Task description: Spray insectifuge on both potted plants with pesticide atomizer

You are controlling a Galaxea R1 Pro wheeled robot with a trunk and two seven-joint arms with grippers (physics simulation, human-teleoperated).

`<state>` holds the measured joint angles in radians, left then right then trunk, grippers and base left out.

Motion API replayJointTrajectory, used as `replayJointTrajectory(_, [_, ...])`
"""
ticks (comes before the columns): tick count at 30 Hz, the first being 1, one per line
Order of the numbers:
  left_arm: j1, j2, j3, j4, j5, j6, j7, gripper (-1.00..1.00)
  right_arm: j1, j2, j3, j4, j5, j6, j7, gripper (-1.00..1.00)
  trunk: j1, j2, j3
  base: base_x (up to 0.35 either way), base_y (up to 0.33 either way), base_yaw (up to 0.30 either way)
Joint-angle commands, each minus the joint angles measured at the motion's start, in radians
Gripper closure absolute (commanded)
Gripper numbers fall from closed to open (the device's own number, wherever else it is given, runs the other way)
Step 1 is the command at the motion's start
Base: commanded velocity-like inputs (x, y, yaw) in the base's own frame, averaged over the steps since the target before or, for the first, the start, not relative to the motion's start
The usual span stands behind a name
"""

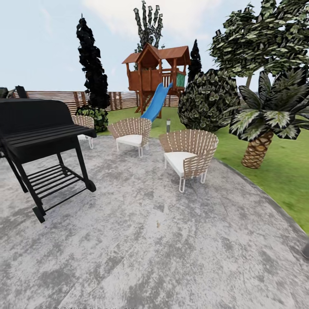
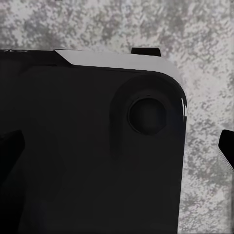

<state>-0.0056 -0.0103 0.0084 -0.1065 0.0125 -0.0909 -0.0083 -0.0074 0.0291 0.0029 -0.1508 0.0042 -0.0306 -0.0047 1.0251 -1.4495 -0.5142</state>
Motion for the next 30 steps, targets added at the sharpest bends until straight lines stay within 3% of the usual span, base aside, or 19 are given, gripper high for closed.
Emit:
replayJointTrajectory(1, [-0.001, 0.0, 0.001, 0.001, 0.001, -0.003, -0.001, -1.0, 0.0, 0.0, 0.0, 0.0, 0.0, -0.003, -0.001, -1.0, 0.0, 0.0, -0.001, 0.0, 0.0, 0.284])
replayJointTrajectory(30, [-0.001, 0.0, 0.001, 0.001, 0.001, -0.003, -0.001, -1.0, 0.0, 0.0, 0.0, 0.0, 0.0, -0.003, -0.001, -1.0, 0.0, 0.0, -0.001, 0.0, 0.0, 0.284])
